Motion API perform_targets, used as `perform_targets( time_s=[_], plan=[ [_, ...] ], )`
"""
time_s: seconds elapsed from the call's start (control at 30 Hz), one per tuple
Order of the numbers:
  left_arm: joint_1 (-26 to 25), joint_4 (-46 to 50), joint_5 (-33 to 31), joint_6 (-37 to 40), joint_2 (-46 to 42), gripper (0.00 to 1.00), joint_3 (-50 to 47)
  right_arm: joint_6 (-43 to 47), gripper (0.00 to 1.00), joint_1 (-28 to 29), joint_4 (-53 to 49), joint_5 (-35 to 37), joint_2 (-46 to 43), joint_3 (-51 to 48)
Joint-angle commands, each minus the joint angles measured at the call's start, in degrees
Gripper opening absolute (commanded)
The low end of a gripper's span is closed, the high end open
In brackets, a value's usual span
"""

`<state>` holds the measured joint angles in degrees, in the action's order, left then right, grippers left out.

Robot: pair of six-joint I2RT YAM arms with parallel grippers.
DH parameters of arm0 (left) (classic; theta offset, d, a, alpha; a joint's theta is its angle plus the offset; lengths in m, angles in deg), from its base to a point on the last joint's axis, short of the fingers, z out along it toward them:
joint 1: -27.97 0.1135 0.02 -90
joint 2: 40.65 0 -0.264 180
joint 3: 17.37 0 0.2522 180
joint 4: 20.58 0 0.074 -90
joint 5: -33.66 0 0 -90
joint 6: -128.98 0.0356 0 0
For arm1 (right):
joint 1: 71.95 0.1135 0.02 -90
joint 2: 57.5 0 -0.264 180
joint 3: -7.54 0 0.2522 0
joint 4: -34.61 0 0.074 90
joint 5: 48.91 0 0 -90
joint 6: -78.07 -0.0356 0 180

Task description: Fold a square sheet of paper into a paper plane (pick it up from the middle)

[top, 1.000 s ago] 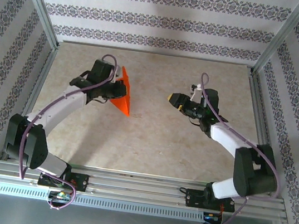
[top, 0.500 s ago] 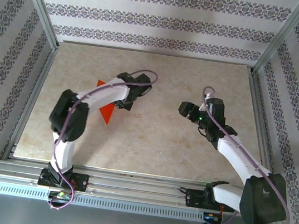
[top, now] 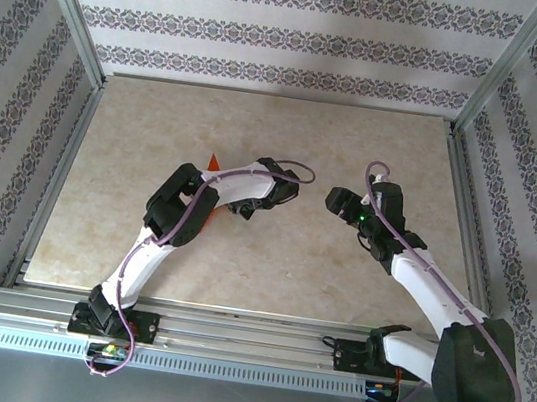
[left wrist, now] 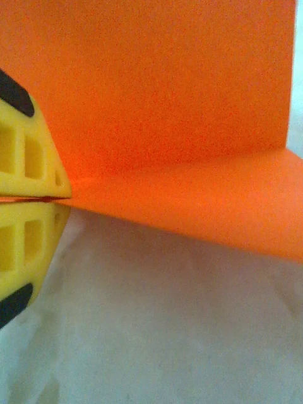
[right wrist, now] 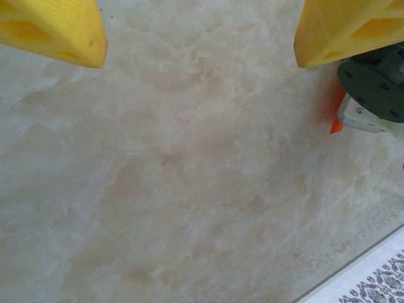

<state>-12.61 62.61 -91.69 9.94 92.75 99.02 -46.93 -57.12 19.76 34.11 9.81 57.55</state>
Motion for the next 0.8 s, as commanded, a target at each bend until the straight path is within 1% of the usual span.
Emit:
perform_targets(
  time_s=[0.0, 0.17, 0.3, 0.4, 0.5, 0.63, 0.77],
  plan=[
    [-0.9, 0.0, 2.5, -1.2, 0.2, 0.14, 0.5, -1.6, 0.78, -0.3, 0.3, -2.1, 1.3, -0.2],
    [-0.9, -2.6, 7.5, -0.5, -0.4, 0.2, -0.9, -2.6, 0.78, -0.4, 1.1, -2.6, 2.7, -0.5],
    [-1.0, -3.9, 11.1, -0.7, -1.1, 0.22, -1.5, -3.0, 0.78, -0.4, 1.4, -2.9, 4.1, 0.4],
    [-1.1, -4.8, 14.2, -0.8, -3.2, 0.25, -2.1, -3.7, 0.78, -0.5, 1.5, -3.7, 5.3, 1.1],
    [-1.3, -7.1, 18.7, -0.5, -7.2, 0.28, -3.8, -4.4, 0.78, -0.4, 2.2, -4.1, 5.9, 0.7],
    [-1.3, -12.1, 30.5, -0.2, -13.9, 0.33, -6.7, -5.3, 0.78, -0.5, 2.7, -4.5, 6.7, 0.6],
    [-1.3, -21.7, 44.3, -1.5, -22.4, 0.44, -13.9, -5.9, 0.78, -0.4, 3.4, -5.3, 7.6, 0.7]
  ],
)
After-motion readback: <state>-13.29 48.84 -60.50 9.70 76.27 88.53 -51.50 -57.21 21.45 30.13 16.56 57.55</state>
